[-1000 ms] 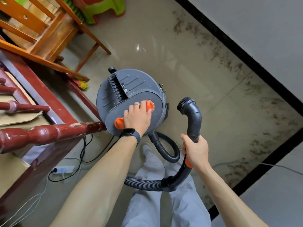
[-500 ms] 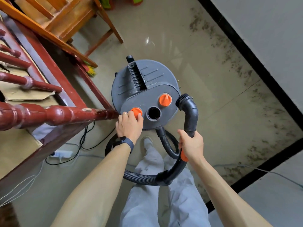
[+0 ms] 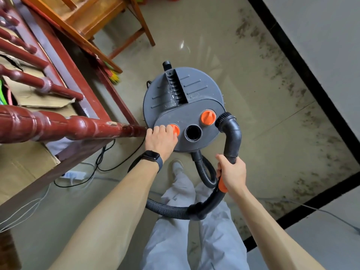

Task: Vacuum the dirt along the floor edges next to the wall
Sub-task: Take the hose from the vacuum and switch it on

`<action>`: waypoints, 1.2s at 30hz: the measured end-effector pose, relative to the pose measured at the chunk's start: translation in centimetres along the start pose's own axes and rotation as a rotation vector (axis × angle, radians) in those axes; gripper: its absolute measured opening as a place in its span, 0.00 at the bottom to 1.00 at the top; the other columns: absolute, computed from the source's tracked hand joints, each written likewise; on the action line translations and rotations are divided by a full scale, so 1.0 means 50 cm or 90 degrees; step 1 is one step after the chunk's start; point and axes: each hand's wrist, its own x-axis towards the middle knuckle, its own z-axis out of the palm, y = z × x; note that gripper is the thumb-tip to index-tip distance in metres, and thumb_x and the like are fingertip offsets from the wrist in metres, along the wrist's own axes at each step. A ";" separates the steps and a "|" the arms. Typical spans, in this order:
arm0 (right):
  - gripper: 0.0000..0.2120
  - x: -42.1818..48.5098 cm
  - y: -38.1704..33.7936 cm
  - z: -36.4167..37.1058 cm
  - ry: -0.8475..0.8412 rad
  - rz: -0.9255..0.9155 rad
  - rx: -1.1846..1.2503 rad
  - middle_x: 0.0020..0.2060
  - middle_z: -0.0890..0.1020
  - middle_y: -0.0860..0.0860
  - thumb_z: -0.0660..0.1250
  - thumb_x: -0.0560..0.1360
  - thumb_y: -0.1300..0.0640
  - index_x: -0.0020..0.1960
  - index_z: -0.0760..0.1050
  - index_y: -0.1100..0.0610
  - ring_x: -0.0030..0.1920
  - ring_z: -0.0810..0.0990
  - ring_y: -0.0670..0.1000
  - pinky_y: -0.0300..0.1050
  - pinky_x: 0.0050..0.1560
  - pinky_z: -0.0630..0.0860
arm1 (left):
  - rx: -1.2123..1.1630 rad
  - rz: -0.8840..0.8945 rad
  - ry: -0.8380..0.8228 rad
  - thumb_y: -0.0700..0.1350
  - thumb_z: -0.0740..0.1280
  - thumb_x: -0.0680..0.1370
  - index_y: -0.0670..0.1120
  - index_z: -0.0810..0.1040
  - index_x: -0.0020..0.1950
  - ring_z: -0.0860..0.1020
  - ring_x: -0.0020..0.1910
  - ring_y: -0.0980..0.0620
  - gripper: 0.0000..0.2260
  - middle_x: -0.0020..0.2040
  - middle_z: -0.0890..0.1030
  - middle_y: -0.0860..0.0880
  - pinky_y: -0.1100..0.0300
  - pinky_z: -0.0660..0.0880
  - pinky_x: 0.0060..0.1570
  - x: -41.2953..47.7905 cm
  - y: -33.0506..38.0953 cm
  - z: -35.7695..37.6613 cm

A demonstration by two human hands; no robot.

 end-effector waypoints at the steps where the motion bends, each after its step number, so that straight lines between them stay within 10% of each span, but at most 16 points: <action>1: 0.11 0.001 0.000 0.001 0.000 0.001 0.005 0.25 0.74 0.51 0.72 0.74 0.58 0.37 0.71 0.55 0.27 0.71 0.53 0.50 0.37 0.71 | -0.001 -0.005 -0.010 0.51 0.71 0.73 0.45 0.78 0.42 0.79 0.35 0.44 0.10 0.35 0.80 0.46 0.54 0.71 0.36 0.000 0.003 -0.003; 20: 0.13 -0.060 -0.054 -0.182 0.061 -0.003 0.104 0.28 0.75 0.52 0.76 0.75 0.54 0.42 0.72 0.57 0.28 0.72 0.54 0.51 0.36 0.73 | 0.126 -0.005 -0.307 0.51 0.58 0.79 0.49 0.74 0.66 0.73 0.64 0.43 0.17 0.64 0.76 0.46 0.50 0.67 0.60 0.044 0.090 -0.175; 24: 0.16 -0.109 -0.100 -0.274 0.106 -0.031 0.143 0.28 0.74 0.52 0.76 0.75 0.52 0.40 0.71 0.56 0.26 0.72 0.53 0.49 0.35 0.73 | -0.035 0.099 -0.309 0.52 0.58 0.79 0.49 0.76 0.60 0.75 0.63 0.42 0.14 0.62 0.78 0.46 0.51 0.69 0.60 0.023 0.207 -0.260; 31: 0.17 -0.180 -0.252 -0.535 0.155 -0.082 0.316 0.30 0.74 0.52 0.75 0.77 0.47 0.43 0.72 0.56 0.26 0.71 0.50 0.44 0.31 0.72 | -0.591 0.271 -0.620 0.44 0.67 0.78 0.47 0.81 0.57 0.77 0.50 0.56 0.09 0.50 0.81 0.53 0.67 0.74 0.49 -0.074 0.481 -0.487; 36: 0.14 -0.164 -0.386 -0.761 0.161 -0.166 0.441 0.31 0.74 0.48 0.73 0.79 0.46 0.46 0.71 0.54 0.25 0.72 0.47 0.42 0.31 0.72 | -0.626 0.387 -0.726 0.34 0.71 0.69 0.47 0.78 0.59 0.79 0.49 0.57 0.20 0.51 0.82 0.51 0.68 0.75 0.51 -0.096 0.656 -0.606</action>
